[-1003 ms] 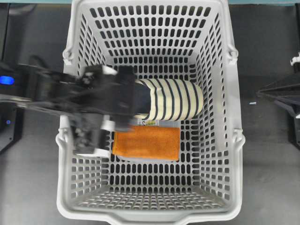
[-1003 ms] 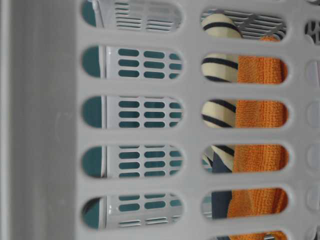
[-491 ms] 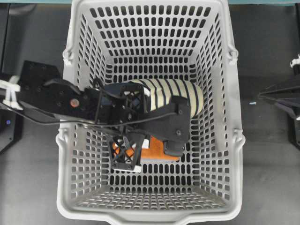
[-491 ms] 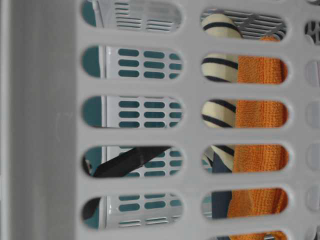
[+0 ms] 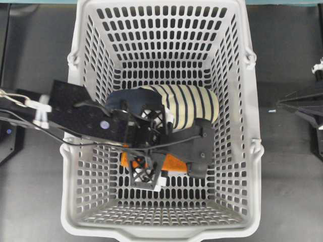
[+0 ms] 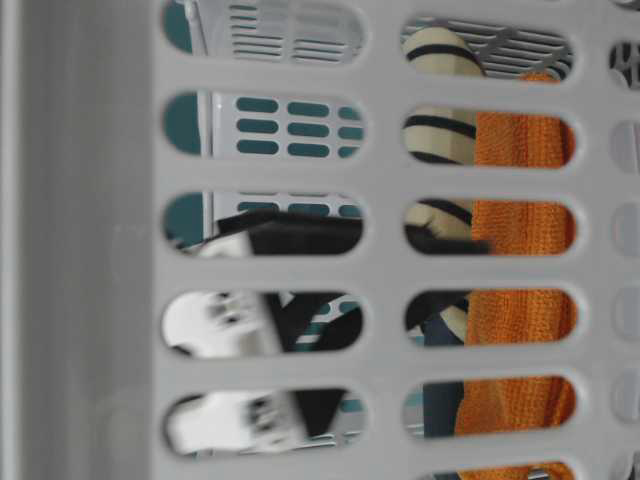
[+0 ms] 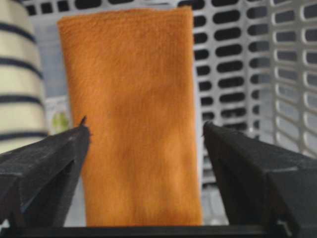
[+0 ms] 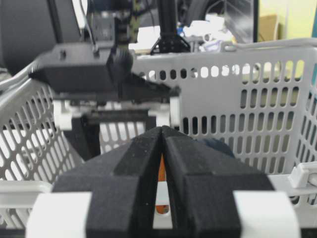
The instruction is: Pick up the orange cloth from the shopping basket with the left arm.
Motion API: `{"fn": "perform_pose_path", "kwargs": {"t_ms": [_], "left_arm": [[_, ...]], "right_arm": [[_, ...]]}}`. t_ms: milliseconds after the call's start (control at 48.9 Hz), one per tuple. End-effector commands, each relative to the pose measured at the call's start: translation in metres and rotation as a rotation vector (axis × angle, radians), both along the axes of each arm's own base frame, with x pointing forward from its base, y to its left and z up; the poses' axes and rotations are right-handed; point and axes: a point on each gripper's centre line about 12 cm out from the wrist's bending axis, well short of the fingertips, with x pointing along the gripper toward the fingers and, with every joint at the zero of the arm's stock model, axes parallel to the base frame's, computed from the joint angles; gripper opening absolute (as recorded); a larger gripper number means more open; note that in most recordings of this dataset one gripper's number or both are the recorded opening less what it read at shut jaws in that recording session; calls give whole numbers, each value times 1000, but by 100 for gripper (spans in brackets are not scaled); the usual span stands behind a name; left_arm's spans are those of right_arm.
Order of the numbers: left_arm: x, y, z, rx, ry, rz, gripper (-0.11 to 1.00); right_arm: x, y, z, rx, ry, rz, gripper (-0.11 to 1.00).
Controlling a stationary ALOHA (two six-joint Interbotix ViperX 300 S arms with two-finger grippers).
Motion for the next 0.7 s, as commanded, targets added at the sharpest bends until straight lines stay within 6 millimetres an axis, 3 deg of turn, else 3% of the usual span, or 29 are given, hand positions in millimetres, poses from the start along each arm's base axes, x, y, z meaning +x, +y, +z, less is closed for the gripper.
{"fn": "perform_pose_path", "kwargs": {"t_ms": [0, 123, 266, 389, 471, 675], "left_arm": [[3, -2, -9, 2, 3, -3, 89], [3, -2, -27, 5, 45, 5, 89], [-1, 0, -33, 6, 64, 9, 88], [-5, 1, -36, 8, 76, 12, 81], [-5, 0, -35, 9, 73, 5, 66], [-4, 1, -16, 10, 27, -6, 15]], "right_arm": [[1, 0, 2, 6, -6, 0, -1], [1, 0, 2, 6, -8, 0, -1], [1, 0, 2, 6, -6, 0, -1], [1, 0, 1, 6, -5, 0, -1], [1, 0, 0, 6, -1, 0, -1], [1, 0, 0, 8, -3, 0, -1]]}}
